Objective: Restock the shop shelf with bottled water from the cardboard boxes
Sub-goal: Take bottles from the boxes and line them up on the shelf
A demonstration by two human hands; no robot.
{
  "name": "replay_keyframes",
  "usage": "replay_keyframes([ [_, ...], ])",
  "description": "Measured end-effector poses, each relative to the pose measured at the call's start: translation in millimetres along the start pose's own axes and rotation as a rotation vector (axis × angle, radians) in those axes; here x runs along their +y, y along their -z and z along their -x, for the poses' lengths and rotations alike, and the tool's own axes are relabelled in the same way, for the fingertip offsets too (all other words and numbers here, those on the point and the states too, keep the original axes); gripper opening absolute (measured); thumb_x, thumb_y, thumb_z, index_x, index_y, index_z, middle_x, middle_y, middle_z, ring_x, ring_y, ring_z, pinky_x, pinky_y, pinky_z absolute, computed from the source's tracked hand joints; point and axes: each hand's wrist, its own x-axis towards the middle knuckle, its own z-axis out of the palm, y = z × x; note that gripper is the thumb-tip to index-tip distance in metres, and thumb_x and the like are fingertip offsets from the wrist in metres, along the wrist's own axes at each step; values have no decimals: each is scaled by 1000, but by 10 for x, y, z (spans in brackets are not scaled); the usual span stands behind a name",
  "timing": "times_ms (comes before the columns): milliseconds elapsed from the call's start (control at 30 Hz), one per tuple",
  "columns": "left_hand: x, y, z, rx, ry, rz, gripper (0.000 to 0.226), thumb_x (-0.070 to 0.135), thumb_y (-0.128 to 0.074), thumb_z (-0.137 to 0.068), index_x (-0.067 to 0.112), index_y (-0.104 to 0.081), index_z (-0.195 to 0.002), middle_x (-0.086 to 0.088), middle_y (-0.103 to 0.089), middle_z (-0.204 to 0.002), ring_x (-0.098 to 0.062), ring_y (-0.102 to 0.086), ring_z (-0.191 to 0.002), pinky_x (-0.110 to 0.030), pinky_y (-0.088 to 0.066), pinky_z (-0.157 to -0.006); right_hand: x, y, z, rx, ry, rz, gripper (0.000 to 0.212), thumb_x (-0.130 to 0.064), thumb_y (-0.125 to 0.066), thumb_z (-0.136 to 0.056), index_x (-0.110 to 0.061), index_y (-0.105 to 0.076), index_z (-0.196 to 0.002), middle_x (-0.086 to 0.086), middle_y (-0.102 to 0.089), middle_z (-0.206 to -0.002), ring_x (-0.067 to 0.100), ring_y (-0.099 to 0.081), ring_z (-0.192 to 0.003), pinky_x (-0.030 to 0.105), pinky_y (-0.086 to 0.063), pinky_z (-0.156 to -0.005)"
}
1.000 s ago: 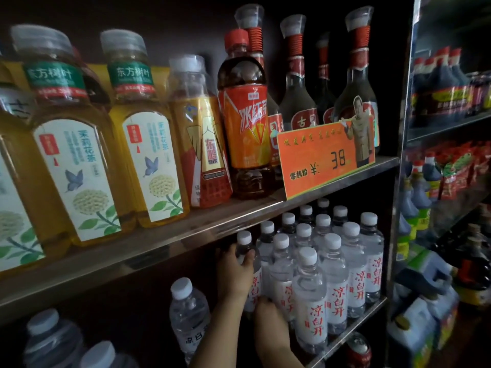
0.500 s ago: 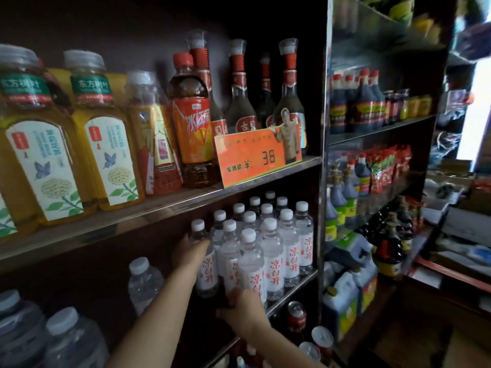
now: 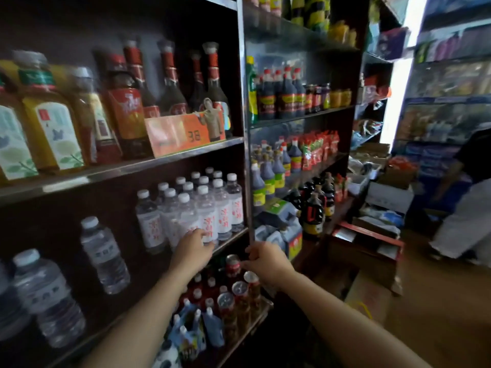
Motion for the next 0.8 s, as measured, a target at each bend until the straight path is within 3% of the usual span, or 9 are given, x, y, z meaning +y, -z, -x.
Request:
replay_keyframes([
  [200, 676, -858, 560, -207, -198, -89, 40, 34, -60, -88, 14, -57, -123, -7, -61, -124, -24, -58, -114, -34, -48, -92, 950, 647, 843, 111, -200, 52, 30, -36, -72, -75, -18, -69, -99, 4, -71, -100, 22, -64, -99, 30, -51, -78],
  [467, 1574, -2272, 1558, -493, -422, -101, 43, 38, -60, -86, 18, -57, -124, -6, -60, -124, -25, -56, -115, -32, -45, -92, 2319, 1247, 2226, 208, -556, 38, 38, -35, -73, -75, -14, -66, -106, 3, -67, -105, 21, -63, -101, 32, -52, -81],
  [600, 1832, -2939, 2115, -673, -512, -114, 44, 40, -59, -87, 16, -56, -124, -5, -59, -125, -24, -55, -115, -32, -45, -93, 2878, 1221, 2936, 238, -720, 13, 38, -37, -73, -73, -16, -64, -104, -1, -66, -102, 15, -63, -90, 36, -57, -79],
  [800, 1814, -3947, 2842, -911, -532, -137, 49, 40, -61, -87, 20, -51, -130, -1, -55, -131, -20, -54, -117, -29, -46, -94, 3622, 791, 3830, 231, -958, -33, 47, -36, -74, -78, -17, -59, -119, 0, -64, -112, 11, -59, -83, 25, -52, -73],
])
